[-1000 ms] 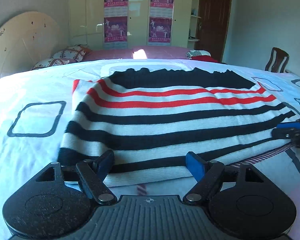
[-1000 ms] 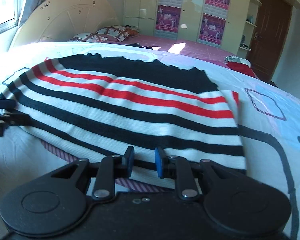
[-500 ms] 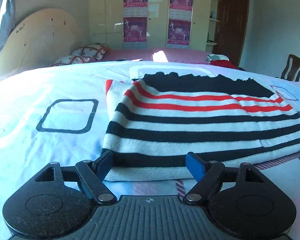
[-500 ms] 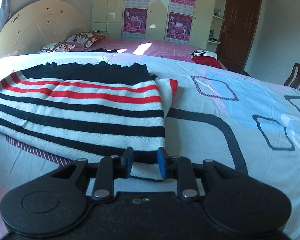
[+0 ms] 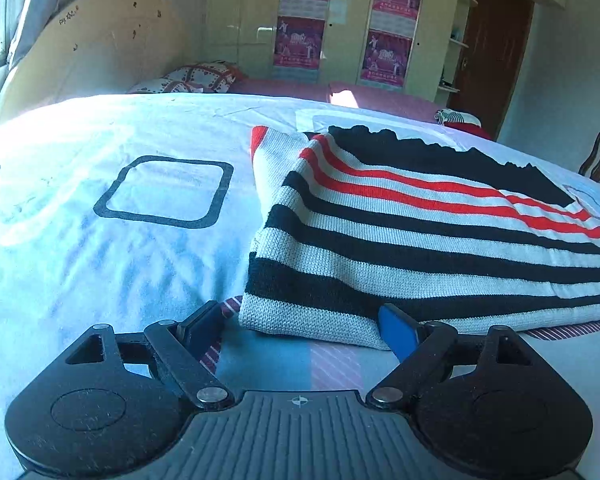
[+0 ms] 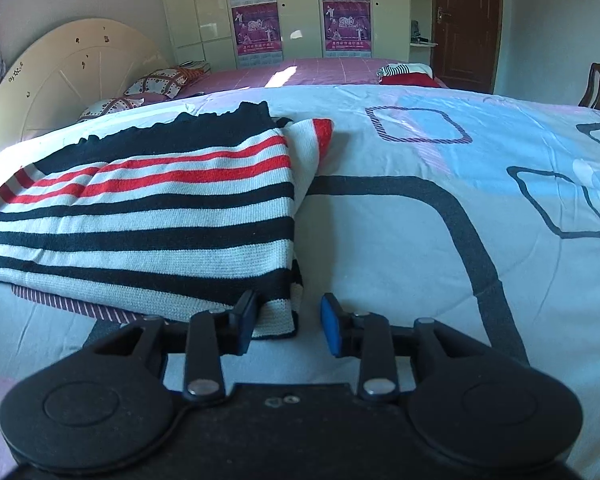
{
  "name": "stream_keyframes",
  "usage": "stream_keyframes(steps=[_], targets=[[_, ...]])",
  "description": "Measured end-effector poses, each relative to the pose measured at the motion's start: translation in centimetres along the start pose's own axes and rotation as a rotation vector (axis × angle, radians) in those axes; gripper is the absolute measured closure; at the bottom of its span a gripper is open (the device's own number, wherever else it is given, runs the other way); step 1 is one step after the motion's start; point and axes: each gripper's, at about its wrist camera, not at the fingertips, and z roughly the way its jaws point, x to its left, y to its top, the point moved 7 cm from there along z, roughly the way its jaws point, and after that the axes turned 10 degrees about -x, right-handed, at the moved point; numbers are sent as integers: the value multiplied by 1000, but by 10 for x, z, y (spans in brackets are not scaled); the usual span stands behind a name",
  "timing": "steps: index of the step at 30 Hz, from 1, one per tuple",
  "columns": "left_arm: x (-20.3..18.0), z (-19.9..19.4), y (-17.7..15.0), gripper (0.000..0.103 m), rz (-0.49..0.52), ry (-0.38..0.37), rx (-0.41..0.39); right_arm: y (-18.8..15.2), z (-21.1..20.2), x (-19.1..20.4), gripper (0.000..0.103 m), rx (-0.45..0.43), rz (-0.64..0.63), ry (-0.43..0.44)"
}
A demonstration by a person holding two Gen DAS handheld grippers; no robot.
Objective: Fold small clothes
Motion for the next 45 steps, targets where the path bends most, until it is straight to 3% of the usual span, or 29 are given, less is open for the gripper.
stream_keyframes(steps=[3,5,10,13,17,22,24,25,28,29,31,37,45], targets=[[7,-14,17,18,-12,43,-60,16,-10,5,74,-42,-21,15],[8,-21,27,18,-46,20,-92,25,-17,8,76,-86,-10,42],[3,-24,16,18,-153,-30,-65,30,-12,34,76,-128,-81,103],[5,-8,-6,18,-98,51,32,13,11,39,80,-19,-129,74],[8,-18,-7,18,-151,31,17,13,3,42,75,-44,-139,87],[-2,-45,-7,18,-527,-169,-35,16,-9,42,74,-86,-64,119],[-6,-45,-14,18,-688,-210,-37,17,-12,45,75,-91,-41,130],[-8,-42,-22,18,-772,-216,-23,17,-13,48,75,-93,-32,136],[-6,-31,-50,38,-943,-153,-16,18,-18,59,75,-109,-29,157],[-3,-31,-53,41,-971,-141,-47,19,-19,63,75,-112,-29,165],[-2,-26,-56,45,-1005,-127,-77,19,-20,69,75,-113,-30,175],[-8,0,-46,45,-1020,-126,-118,26,-18,75,80,-151,1,162],[-3,34,-25,45,-1022,-108,-185,66,27,113,90,-159,45,251]])
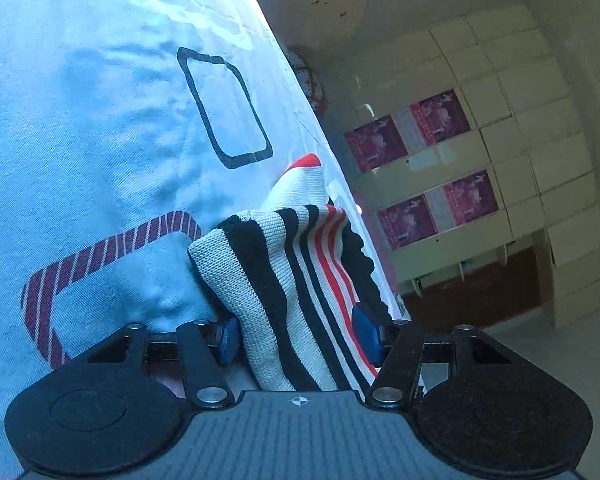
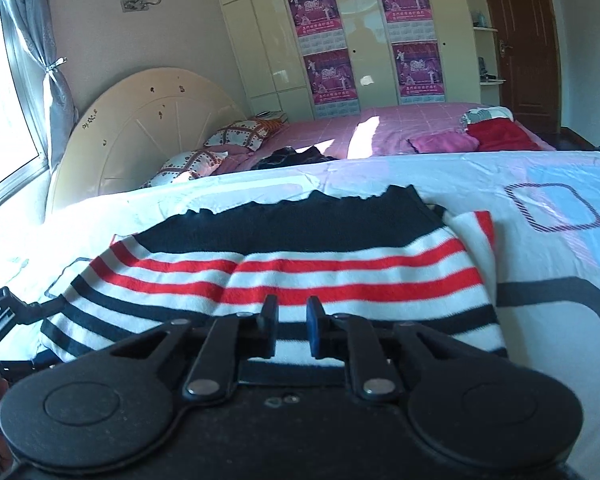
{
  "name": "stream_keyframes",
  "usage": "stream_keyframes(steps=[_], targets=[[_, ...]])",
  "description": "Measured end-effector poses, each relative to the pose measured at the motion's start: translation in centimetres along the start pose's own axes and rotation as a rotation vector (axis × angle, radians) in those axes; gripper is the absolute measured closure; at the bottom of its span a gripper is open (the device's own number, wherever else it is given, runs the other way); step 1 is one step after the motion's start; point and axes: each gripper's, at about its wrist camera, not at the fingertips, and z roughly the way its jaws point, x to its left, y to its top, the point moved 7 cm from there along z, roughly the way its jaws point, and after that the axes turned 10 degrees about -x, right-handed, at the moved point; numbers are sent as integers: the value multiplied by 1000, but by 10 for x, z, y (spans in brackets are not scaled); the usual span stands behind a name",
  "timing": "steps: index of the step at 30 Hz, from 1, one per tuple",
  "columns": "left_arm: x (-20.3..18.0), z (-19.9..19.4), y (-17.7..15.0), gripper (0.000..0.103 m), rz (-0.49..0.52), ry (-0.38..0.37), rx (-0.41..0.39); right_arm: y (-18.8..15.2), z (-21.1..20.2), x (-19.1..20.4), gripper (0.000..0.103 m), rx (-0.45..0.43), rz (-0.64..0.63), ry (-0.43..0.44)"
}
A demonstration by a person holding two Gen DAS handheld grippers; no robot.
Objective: Fold small clothes
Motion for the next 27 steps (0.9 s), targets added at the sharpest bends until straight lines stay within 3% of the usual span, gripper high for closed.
stream_keyframes(steps=[5,13,15,19,27], targets=[[0,22,15,45,-25,3,-36,0,33,21,96,37,5,81],[-17,50,20,46,69,21,-35,-14,52,39,97,81,22,121],[-17,52,21,50,81,25,-27,-15,54,43,97,87,23,118],[-6,54,27,70,70,25,-8,-17,57,45,97,97,22,90],[-1,60,28,79,149,11,21,-28,69,50,98,130,-8,12]])
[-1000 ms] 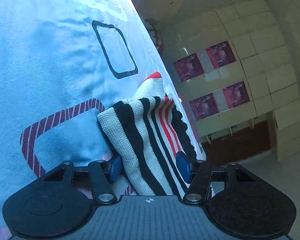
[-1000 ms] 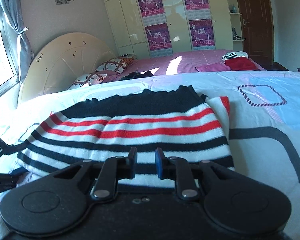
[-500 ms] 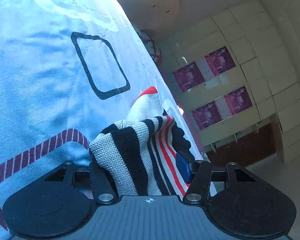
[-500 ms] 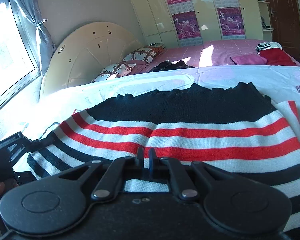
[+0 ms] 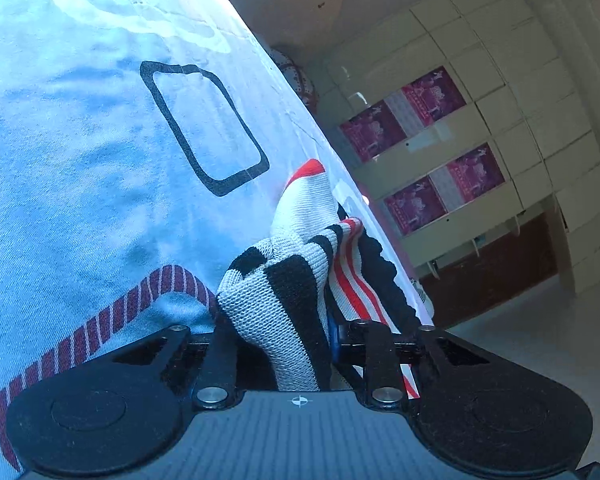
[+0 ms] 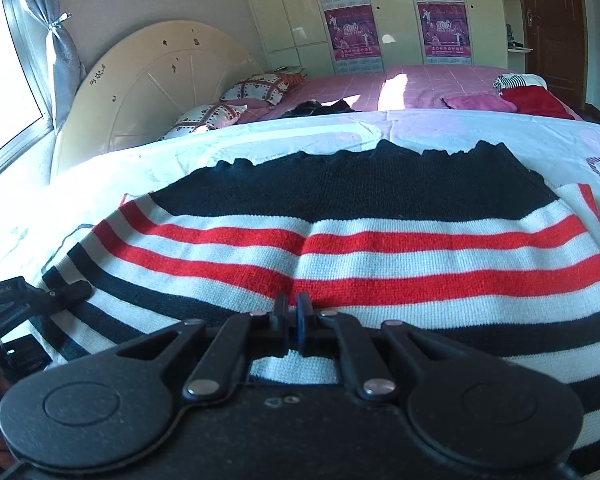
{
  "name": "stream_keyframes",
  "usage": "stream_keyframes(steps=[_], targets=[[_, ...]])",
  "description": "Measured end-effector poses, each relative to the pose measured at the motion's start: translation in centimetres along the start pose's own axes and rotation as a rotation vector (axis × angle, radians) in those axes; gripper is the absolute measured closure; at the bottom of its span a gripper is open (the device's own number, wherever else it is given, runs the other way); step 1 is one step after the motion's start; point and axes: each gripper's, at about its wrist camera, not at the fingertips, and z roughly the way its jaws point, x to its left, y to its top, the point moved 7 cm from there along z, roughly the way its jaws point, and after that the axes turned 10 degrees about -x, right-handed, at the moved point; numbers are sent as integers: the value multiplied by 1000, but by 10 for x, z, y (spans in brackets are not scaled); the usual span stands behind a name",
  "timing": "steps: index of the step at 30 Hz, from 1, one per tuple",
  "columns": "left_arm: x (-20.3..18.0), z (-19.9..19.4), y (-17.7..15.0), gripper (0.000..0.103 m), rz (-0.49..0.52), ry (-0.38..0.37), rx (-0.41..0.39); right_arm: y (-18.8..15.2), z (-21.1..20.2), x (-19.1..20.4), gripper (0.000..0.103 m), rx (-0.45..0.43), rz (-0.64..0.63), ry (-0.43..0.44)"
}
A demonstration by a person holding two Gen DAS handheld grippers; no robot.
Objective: Fold small clothes
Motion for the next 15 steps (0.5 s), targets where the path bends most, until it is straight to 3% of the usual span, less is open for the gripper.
stream_keyframes(steps=[2,7,15], targets=[[0,1,0,85,42,3,25,-1,4,-1,100,-7,5,-15],[-9,6,10,85,122,5,72,-1,6,1,100,-9,20,-47],[-23,-2,17,86,170,-23,88,-4,6,3,101,-27,12,-65]])
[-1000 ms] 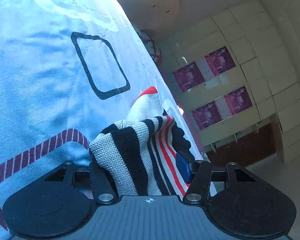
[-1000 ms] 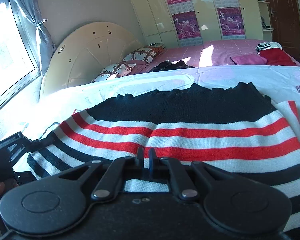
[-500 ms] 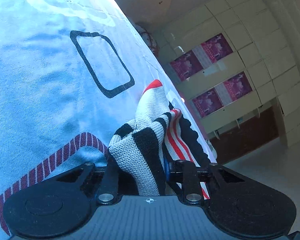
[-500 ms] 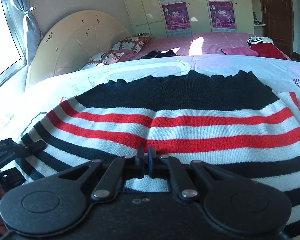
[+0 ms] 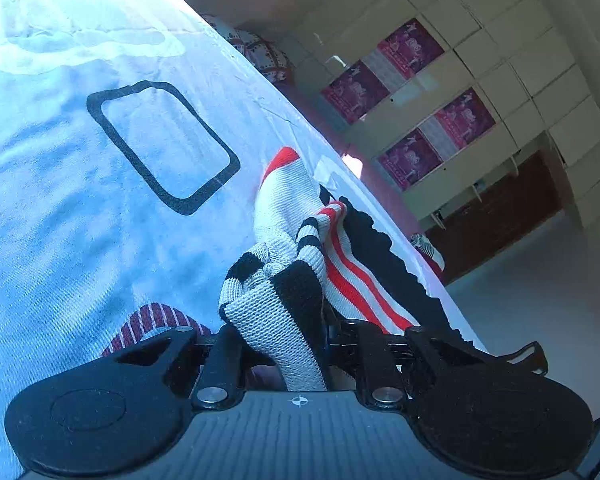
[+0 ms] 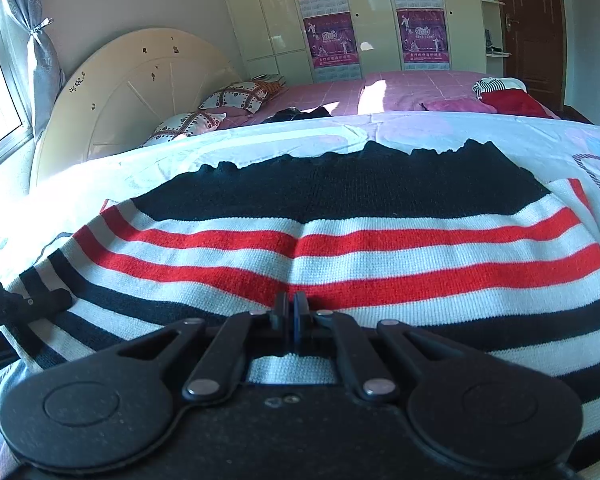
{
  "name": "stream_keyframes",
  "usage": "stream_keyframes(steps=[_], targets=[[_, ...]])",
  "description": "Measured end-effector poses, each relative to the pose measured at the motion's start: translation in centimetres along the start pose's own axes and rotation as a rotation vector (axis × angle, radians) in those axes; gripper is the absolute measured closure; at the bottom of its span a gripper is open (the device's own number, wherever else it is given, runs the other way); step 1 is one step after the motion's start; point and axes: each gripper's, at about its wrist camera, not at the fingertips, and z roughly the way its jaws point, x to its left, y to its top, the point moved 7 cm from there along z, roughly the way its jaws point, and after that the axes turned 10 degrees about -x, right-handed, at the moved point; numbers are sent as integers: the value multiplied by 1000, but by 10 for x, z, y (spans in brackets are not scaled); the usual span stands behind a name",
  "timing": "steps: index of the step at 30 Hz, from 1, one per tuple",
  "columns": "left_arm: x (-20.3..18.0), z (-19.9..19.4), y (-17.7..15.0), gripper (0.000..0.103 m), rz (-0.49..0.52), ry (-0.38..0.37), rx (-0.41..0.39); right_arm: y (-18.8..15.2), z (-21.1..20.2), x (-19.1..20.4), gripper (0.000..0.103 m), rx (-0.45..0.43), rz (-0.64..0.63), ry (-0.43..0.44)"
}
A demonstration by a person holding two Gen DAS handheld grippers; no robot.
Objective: Fold small clothes
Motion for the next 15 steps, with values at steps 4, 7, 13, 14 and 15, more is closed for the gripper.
stream_keyframes(steps=[4,7,13,14,15], targets=[[-23,-11,11,87,103,-31,-13,-1,-1,-1,101,-7,25,4],[-52,-19,20,87,185,-78,-31,-2,-2,-3,101,-14,43,8],[-118,-27,28,87,347,-185,-27,-2,-3,-6,101,-18,87,23],[-130,-29,28,87,370,-205,-22,-1,-3,-7,101,-16,91,25],[-142,-30,26,87,393,-223,-18,-1,-3,-7,101,-14,92,29]])
